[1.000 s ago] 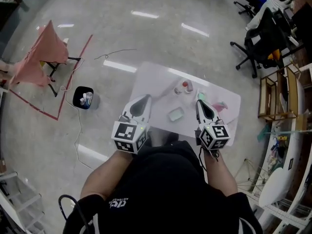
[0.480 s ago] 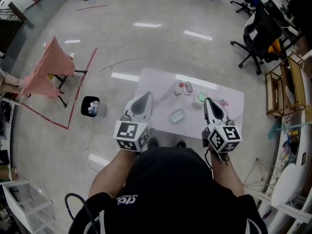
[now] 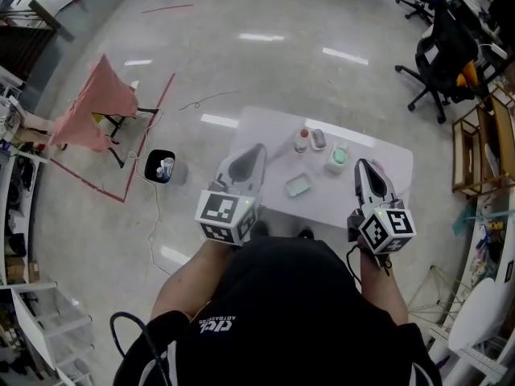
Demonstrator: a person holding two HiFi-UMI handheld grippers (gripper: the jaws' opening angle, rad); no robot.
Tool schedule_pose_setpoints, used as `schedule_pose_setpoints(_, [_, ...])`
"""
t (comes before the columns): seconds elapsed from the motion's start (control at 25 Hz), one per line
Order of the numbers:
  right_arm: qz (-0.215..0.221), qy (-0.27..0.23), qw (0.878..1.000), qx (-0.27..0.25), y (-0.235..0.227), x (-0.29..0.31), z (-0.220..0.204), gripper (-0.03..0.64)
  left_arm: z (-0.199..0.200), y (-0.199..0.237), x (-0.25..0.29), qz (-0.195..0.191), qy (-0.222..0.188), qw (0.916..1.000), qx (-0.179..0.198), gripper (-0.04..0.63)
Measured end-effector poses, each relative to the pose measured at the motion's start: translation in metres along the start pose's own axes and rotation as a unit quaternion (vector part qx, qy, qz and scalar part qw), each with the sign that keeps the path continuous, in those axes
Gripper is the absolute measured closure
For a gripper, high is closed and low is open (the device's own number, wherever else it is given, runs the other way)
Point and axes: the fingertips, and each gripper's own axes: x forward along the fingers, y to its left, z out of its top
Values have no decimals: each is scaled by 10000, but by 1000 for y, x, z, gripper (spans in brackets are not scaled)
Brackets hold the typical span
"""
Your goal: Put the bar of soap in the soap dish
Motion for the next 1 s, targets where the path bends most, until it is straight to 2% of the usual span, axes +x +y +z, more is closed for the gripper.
schedule_pose_setpoints(0.48, [136,88,9997,188,-8,-3,-11,601,5,-12,1,13,-9,9998,178,588])
schedule_pose_setpoints(0.8, [415,208,9986,262,-5,-5,-25,601,-3,-15,-5,214,48,9997,84,588])
schedule_pose_setpoints(1.0, [555,478,9971,197,6,7,-44,601,-7,-7,-15,253,79,9996,127,588])
